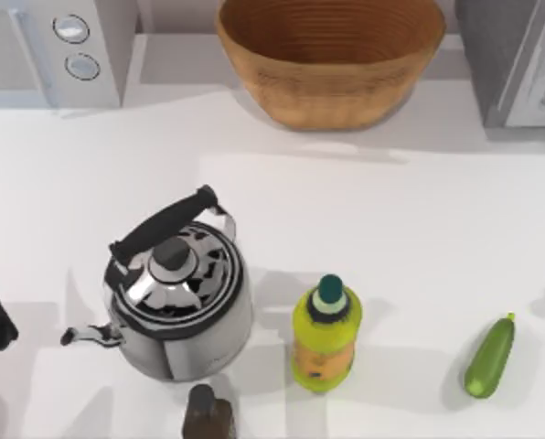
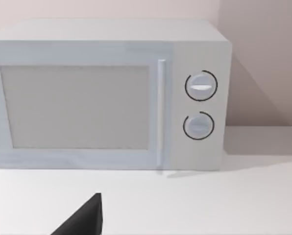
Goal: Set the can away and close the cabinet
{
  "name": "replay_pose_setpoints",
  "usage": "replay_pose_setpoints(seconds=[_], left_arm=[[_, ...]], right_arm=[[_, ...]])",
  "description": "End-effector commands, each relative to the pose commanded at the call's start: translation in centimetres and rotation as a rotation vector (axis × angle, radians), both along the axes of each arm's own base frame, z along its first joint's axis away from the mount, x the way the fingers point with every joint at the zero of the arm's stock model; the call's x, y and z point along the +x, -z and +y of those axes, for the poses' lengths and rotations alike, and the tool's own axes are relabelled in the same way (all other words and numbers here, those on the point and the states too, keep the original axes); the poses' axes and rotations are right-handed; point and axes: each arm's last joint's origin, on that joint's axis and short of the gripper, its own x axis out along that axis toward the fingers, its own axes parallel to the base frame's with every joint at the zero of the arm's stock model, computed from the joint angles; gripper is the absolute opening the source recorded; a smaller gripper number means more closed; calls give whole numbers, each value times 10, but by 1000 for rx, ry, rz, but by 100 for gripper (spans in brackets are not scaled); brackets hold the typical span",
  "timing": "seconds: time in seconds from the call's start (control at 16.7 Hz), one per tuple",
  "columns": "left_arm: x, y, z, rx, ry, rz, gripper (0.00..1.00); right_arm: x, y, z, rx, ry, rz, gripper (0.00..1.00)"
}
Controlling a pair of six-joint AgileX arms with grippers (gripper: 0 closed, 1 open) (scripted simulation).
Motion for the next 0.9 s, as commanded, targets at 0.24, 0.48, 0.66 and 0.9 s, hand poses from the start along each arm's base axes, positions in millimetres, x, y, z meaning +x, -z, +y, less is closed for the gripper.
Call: replay_pose_setpoints(seconds=[0.24,0.48,0.66,0.9], left_arm=[[0,0,0,0,0,0,100],[0,0,0,0,0,0,100],[0,0,0,0,0,0,100],[0,0,0,0,0,0,100]], right_arm=[[3,-5,-4,-2,0,0,100],[15,-39,-35,-9,12,-3,100],[26,-85,-63,6,20,5,100],[33,-170,-79,48,23,26,100]])
